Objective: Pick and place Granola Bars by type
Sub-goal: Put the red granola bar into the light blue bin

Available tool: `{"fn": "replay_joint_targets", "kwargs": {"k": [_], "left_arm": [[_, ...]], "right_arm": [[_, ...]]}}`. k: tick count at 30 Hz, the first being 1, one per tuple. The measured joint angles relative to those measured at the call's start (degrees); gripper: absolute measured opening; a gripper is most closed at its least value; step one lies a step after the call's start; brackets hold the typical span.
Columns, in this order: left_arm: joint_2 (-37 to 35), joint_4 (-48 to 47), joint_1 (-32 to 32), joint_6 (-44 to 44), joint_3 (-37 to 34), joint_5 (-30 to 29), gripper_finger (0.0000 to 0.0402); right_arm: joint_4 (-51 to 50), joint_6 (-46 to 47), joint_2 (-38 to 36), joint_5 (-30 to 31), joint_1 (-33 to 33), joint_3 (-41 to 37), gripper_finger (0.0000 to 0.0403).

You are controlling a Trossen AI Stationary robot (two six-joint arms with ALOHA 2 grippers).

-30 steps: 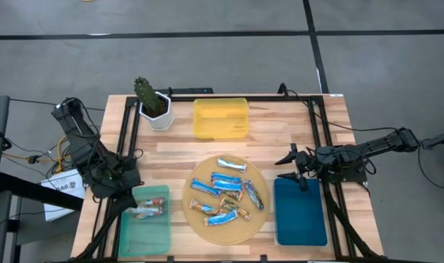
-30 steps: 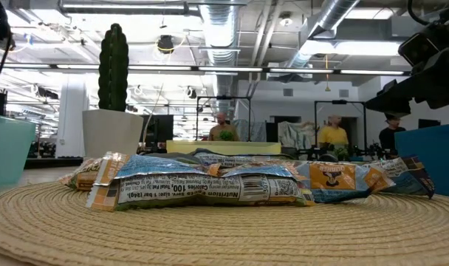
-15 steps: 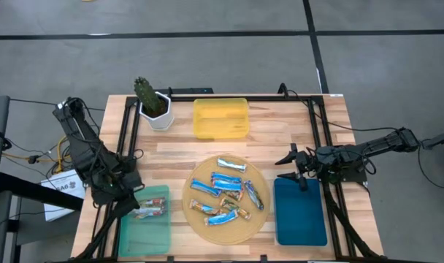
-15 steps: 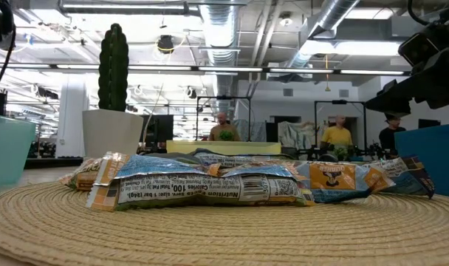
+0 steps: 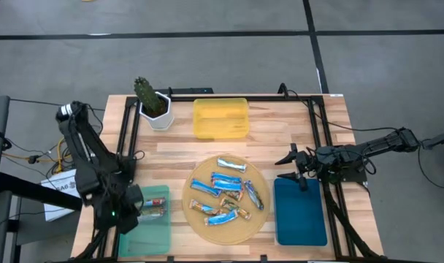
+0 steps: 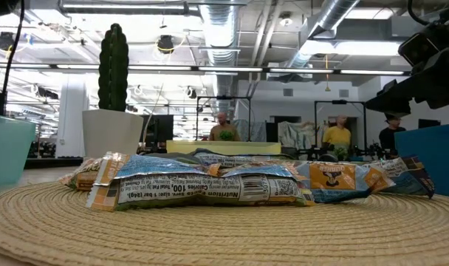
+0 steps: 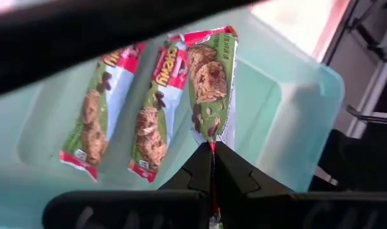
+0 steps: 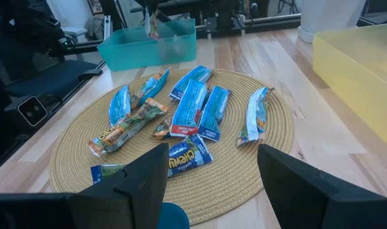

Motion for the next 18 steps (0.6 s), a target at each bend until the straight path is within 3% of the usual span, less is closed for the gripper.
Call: {"fn": "replay_joint_targets", "kwargs": {"k": [9,18], "left_arm": [[9.8,6.7,-3.8,-2.4,0.0,-2.6,0.0],[10.5,7.0,-3.9,-1.1,0.0,-2.9,0.0024]], "right_arm": [[0.0,0.0,0.0,0.0,0.0,0.0,0.0234],[0.0,0.0,0.0,0.0,0.0,0.0,0.0234]]}}
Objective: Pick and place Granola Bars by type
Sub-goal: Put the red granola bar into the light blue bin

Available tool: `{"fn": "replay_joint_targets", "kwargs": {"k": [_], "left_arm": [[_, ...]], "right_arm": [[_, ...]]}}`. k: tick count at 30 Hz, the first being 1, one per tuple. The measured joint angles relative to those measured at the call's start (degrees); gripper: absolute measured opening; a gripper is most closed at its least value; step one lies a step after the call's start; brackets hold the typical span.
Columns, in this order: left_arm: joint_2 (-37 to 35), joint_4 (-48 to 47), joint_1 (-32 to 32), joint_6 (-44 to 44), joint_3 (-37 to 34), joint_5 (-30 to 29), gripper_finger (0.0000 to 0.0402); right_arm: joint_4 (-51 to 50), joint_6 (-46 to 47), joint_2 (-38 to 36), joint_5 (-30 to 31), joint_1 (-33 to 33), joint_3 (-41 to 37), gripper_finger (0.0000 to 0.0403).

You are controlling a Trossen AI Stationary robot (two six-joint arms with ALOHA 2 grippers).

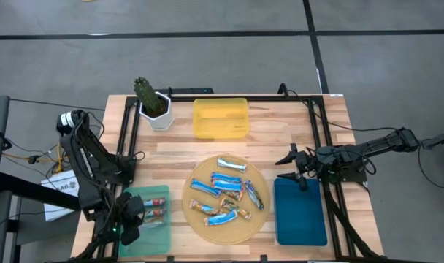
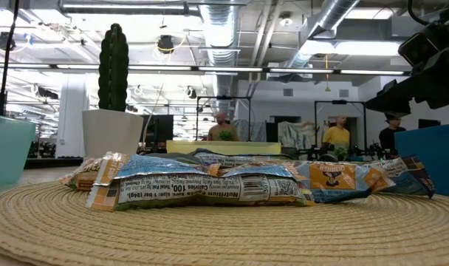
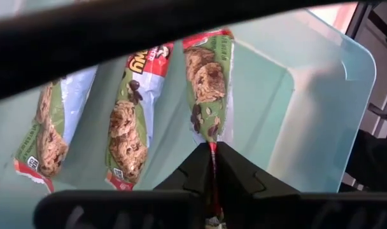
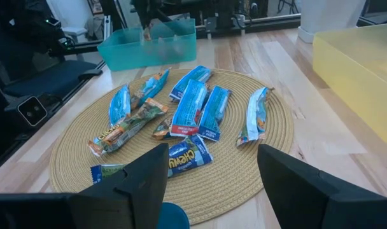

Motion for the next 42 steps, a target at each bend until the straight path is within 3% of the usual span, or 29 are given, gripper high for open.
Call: {"fn": "replay_joint_targets", "kwargs": {"k": [8,18,33,42], "left_arm": [[0.0,0.5,0.0,0.4,0.0,1.3,0.0089],[-1.7,0.5,1.2,4.6,0.0,2.2,0.0102],[-17.5,0.3,4.2,42.7,0.0,2.5,0.0102],[-27.6,0.3,9.1,53.5,0.0,2.6,0.0102]], "right_arm": [[0.0,0.0,0.0,0.0,0.0,0.0,0.0234],[0.0,0.0,0.0,0.0,0.0,0.0,0.0234],[0.0,0.0,0.0,0.0,0.0,0.0,0.0234],[0.0,0.0,0.0,0.0,0.0,0.0,0.0234]]}}
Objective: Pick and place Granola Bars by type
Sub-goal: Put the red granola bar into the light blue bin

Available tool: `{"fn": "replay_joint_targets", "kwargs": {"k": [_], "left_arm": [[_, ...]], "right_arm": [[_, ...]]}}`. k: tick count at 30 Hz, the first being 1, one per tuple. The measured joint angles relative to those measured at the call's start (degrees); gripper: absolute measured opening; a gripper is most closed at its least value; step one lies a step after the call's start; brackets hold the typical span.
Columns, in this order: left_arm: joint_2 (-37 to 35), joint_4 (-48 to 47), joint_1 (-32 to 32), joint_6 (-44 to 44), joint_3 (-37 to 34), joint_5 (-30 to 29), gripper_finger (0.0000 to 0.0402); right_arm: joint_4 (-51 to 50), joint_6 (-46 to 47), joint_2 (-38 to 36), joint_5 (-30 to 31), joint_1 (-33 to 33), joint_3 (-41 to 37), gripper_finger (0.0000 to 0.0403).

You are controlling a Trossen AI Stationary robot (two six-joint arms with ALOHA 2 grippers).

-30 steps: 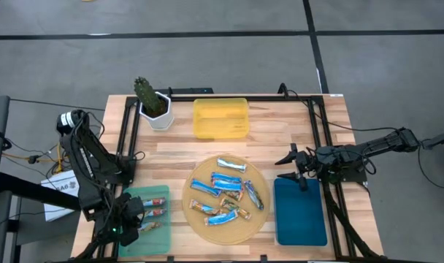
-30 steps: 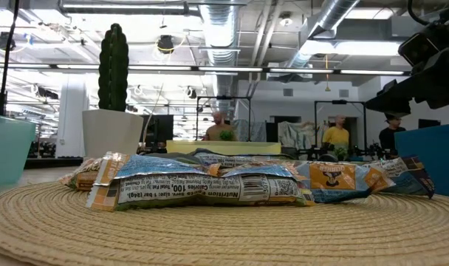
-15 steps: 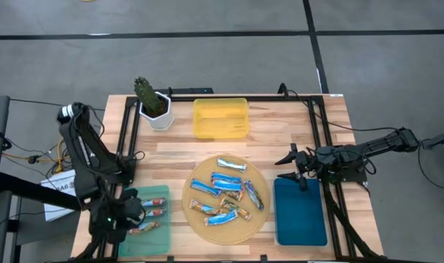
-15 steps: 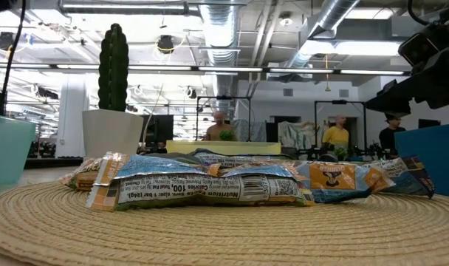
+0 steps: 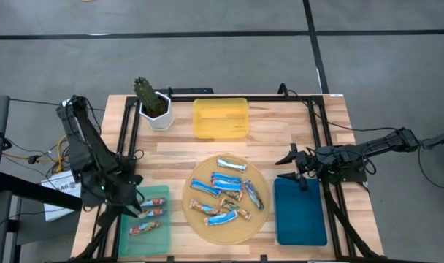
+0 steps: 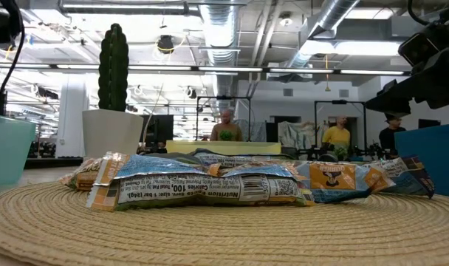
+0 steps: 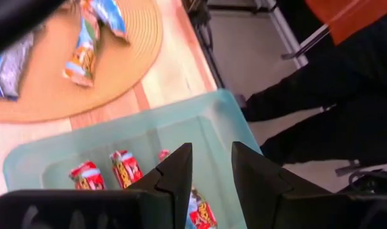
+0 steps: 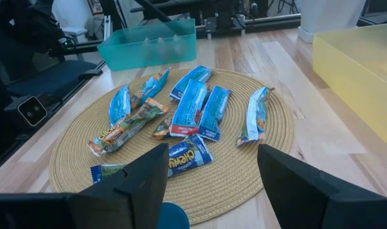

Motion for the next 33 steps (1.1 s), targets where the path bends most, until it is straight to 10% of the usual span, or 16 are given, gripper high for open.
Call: {"fn": "replay_joint_targets", "kwargs": {"k": [15,33], "left_arm": [[1.5,1.9,11.1,7.1,0.0,-1.0,0.0102],[30.1,25.2,43.0,15.0,7.8,0.1,0.0102]], "right_arm": [[0.0,0.0,0.0,0.0,0.0,0.0,0.0234],[0.0,0.0,0.0,0.0,0.0,0.0,0.0234]]}}
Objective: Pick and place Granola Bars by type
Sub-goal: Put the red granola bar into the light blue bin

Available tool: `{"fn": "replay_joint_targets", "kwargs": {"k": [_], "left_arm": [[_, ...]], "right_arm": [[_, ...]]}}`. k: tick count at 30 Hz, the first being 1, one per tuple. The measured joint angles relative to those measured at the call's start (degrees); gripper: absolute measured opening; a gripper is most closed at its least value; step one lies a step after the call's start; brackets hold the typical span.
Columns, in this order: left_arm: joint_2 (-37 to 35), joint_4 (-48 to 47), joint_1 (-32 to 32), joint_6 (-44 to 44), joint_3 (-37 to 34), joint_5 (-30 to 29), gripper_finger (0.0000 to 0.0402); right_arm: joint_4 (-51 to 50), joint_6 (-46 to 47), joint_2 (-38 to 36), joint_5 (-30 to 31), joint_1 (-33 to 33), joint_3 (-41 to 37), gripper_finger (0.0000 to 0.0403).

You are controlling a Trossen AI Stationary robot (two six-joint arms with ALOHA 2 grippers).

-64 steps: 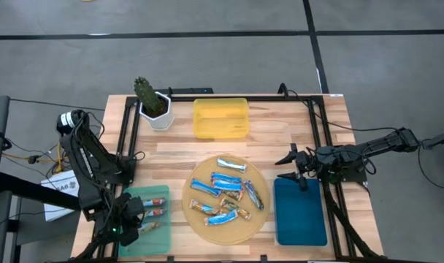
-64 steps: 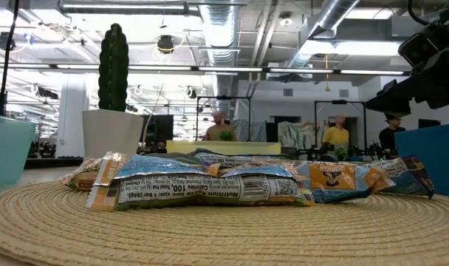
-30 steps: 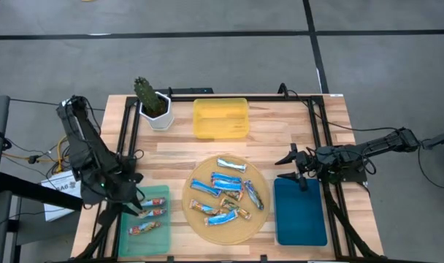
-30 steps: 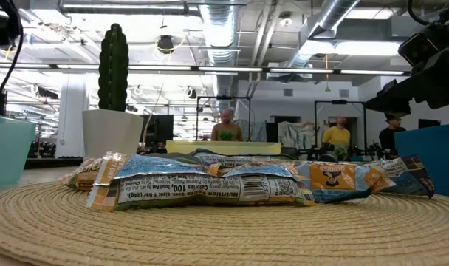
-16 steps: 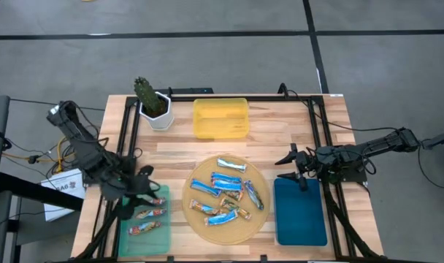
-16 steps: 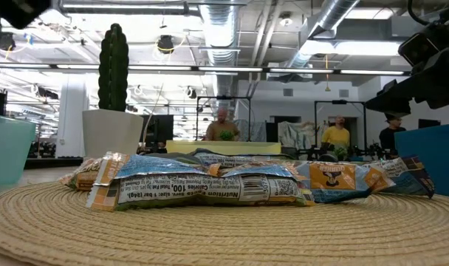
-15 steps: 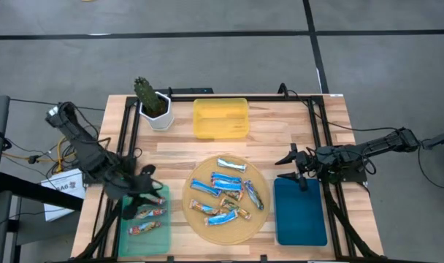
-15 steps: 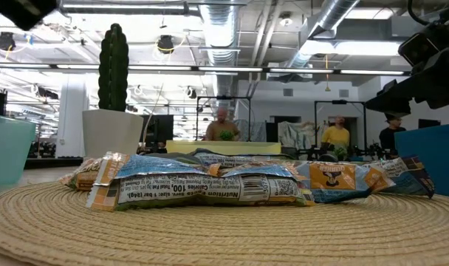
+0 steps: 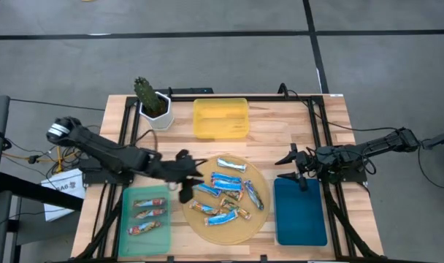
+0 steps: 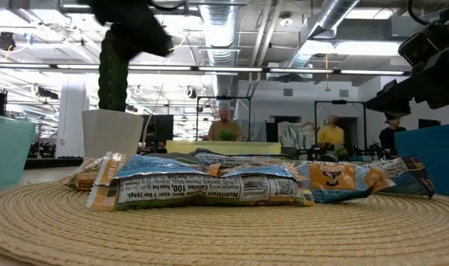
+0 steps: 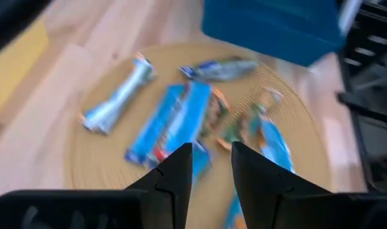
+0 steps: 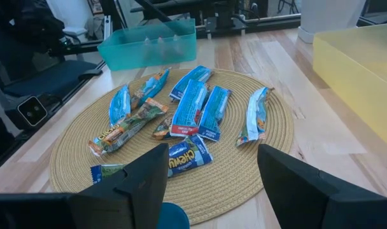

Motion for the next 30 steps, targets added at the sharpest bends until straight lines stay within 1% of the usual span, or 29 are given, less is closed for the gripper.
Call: {"fn": "replay_joint_targets", "kwargs": {"k": [4,7,14,19,26,30], "left_arm": [[5.5,0.3,3.7,2.5,6.0,0.0,0.0102],[8.0,0.3,5.0,4.5,9.1,0.0,0.0102],[10.0,-0.4,5.6,8.3,11.3,0.3,0.0102],[11.3,-0.5,5.6,11.9,11.5,2.6,0.0102],[18.9,-2.0,5.7,13.6,14.4,10.5,0.0102],[22.8,-2.8,5.6,14.5,16.4,11.9,0.0102]], "right_arm": [[0.0,0.0,0.0,0.0,0.0,0.0,0.0234],[0.0,0.0,0.0,0.0,0.0,0.0,0.0234],[0.0,0.0,0.0,0.0,0.0,0.0,0.0234],[0.0,0.0,0.0,0.0,0.0,0.0,0.0234],[0.0,0.0,0.0,0.0,0.0,0.0,0.0234],[0.0,0.0,0.0,0.0,0.0,0.0,0.0234]]}}
